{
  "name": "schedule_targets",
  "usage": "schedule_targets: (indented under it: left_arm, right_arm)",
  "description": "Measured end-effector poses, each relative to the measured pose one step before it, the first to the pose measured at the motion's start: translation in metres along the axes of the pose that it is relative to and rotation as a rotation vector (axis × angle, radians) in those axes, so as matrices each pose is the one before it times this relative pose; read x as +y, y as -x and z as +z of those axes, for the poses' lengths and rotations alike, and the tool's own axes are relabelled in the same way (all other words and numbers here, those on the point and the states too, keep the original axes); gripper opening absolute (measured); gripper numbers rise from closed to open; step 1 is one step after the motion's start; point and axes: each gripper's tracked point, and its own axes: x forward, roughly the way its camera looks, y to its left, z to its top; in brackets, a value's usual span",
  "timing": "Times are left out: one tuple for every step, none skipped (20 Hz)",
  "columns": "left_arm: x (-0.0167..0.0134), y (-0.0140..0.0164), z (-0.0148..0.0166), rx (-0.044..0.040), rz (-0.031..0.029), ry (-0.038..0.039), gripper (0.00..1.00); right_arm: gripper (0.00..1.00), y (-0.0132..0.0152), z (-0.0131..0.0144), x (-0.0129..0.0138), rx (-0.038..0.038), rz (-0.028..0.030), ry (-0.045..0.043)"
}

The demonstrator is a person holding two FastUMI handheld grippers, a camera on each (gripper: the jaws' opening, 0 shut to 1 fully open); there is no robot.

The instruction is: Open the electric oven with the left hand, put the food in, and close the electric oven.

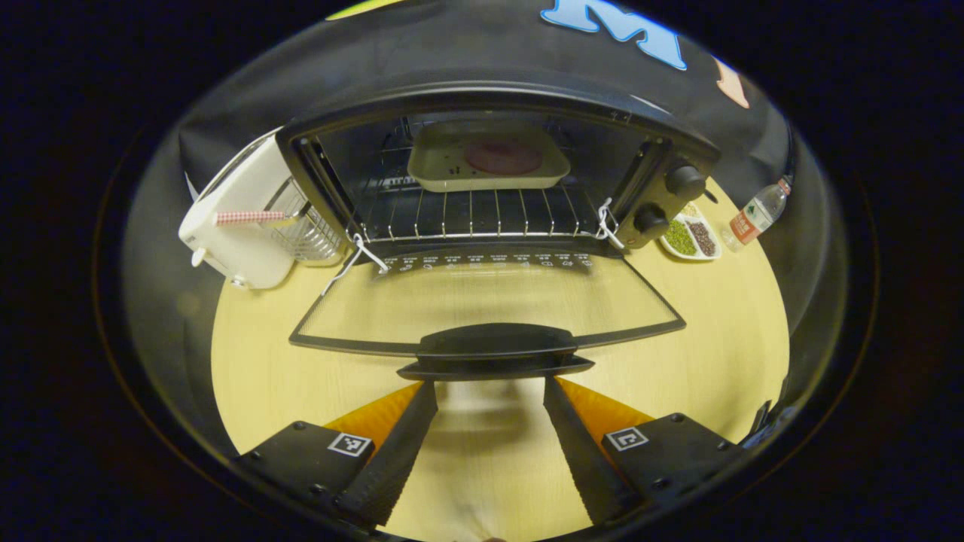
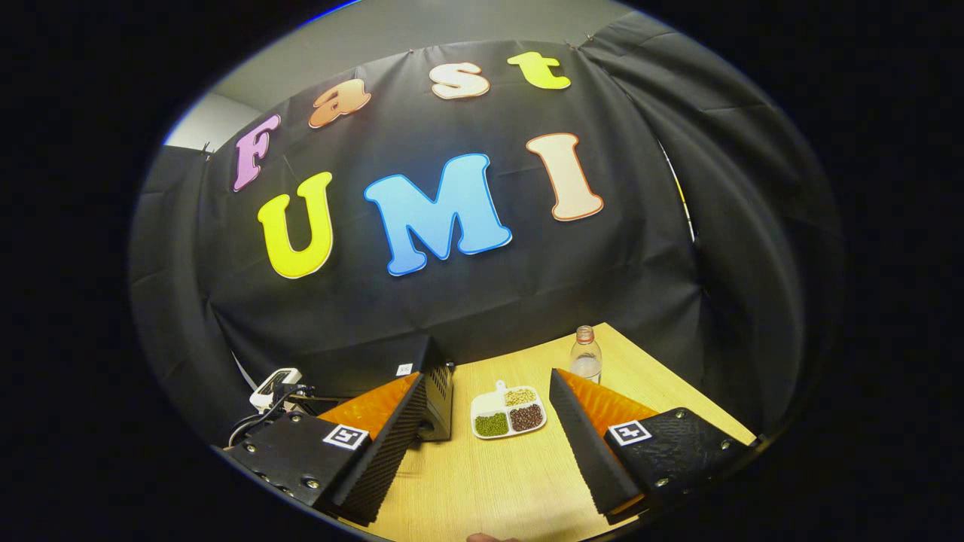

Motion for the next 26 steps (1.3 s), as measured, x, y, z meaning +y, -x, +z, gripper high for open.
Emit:
schedule_targets:
  left_arm:
    - [-0.00132,0.00201,0.00239,-0.01214,-0.00163,0.00437,0.97]
    - [-0.00033,0.00264,0.0028,-0.01541,0.00046,0.00922,0.97]
    - [-0.00019,0.00143,0.00375,-0.01256,0.00145,0.0133,0.97]
    - [0.0009,0.00135,0.00275,-0.00877,0.00394,0.01615,0.97]
    - [0.00019,0.00165,0.00456,-0.01097,0.0005,0.01509,0.97]
    - [0.00074,0.003,0.00525,-0.01359,0.00494,0.01042,0.97]
    - [0.00194,0.00102,0.00517,-0.01403,0.00833,0.00251,0.97]
    - [0.00045,0.00193,0.00537,-0.01474,0.00489,0.00288,1.0]
    - [-0.00017,0.00181,0.00641,-0.01696,0.00316,0.0034,1.0]
    - [0.00007,0.00273,0.00602,-0.0196,0.00286,0.00194,1.0]
    - [-0.0001,0.00177,0.00615,-0.01882,0.00283,0.00093,1.0]
    - [-0.0004,0.00188,0.00615,-0.01077,0.00532,0.0036,1.0]
    - [-0.00263,0.00216,0.00828,-0.0271,-0.00163,0.00806,1.0]
    - [-0.00149,0.00351,0.00959,-0.0489,-0.00448,0.00909,1.0]
    - [-0.00513,0.00862,0.01498,-0.05972,-0.00836,0.00399,1.0]
    - [-0.0052,0.0143,0.01602,-0.06593,-0.00798,0.00324,0.98]
    - [-0.00574,0.01645,0.01848,-0.07426,-0.00999,0.00284,1.0]
    - [-0.00648,0.02006,0.01898,-0.08163,-0.01142,0.00297,0.98]
    - [-0.00753,0.0183,0.01992,-0.07769,-0.00938,0.00106,0.98]
    - [-0.00462,0.02274,0.02271,-0.08489,-0.01091,-0.00451,1.0]
    - [-0.00044,0.0216,0.02136,-0.07165,0.0146,-0.00514,0.97]
    - [-0.00113,0.02217,0.01946,-0.05015,0.01899,-0.00191,1.0]
    - [-0.0007,0.0187,0.01812,-0.052,0.00581,0.00834,0.97]
    - [-0.00158,0.01525,0.01813,-0.04417,0.00139,0.01428,1.0]
    - [-0.00066,0.01556,0.02212,-0.0443,0.00224,0.01747,1.0]
    - [-0.00191,0.01428,0.02051,-0.0454,-0.00252,0.0204,1.0]
  right_arm:
    - [1.0,0.00035,-0.00126,0.00062,0.00114,0.00184,0.00033]
    - [1.0,0.00017,-0.00088,0.00054,0.00228,0.0029,0.00031]
    - [1.0,0.00027,-0.00147,-0.00014,0.00603,0.00138,-0.00001]
    - [1.0,0.00016,-0.00059,-0.00005,0.00571,0.00297,-0.00367]
    - [1.0,0.00031,0.00081,0.0,0.00023,0.00196,-0.00673]
    - [1.0,0.00037,0.00219,-0.00045,-0.00317,0.00028,-0.00527]
    - [1.0,0.00001,0.00143,-0.00121,-0.00375,-0.00056,-0.00115]
    - [1.0,-0.00085,0.00202,-0.00142,-0.00386,-0.0019,0.0018]
    - [1.0,0.00006,0.00087,-0.00145,-0.0039,-0.00083,0.0026]
    - [1.0,0.00023,0.00087,-0.00065,-0.00184,0.00068,0.00472]
    - [1.0,-0.00014,-0.00007,-0.00149,0.00107,0.00014,0.01069]
    - [1.0,-0.00126,0.00157,-0.00215,-0.00181,-0.00299,0.01128]
    - [1.0,-0.0015,0.00297,-0.00107,-0.00395,0.00462,0.00806]
    - [1.0,-0.0007,0.00379,-0.00003,-0.00609,0.00572,0.01048]
    - [1.0,-0.00106,0.00365,-0.00111,-0.00815,0.00359,0.01313]
    - [1.0,-0.00103,0.00684,0.00068,-0.01042,0.00707,0.01275]
    - [1.0,-0.00173,0.00628,0.00246,-0.01157,0.01048,0.01362]
    - [1.0,-0.00089,0.00746,0.00365,-0.01215,0.01237,0.01515]
    - [1.0,-0.00069,0.00819,0.00406,-0.01605,0.01121,0.01482]
    - [1.0,-0.00007,0.00993,0.00454,-0.0196,0.00858,0.01325]
    - [1.0,0.0012,0.00974,0.0054,-0.02278,0.0092,0.00931]
    - [1.0,0.00069,0.01033,0.00655,-0.02114,0.00709,0.00803]
    - [1.0,0.00076,0.00917,0.00708,-0.02199,0.01181,0.00747]
    - [1.0,0.00108,0.00836,0.00816,-0.01367,0.01076,0.00351]
    - [1.0,0.00262,0.00705,0.00891,-0.01408,0.01857,-0.00144]
    - [1.0,0.0022,0.00872,0.00965,-0.01859,0.01695,-0.00195]
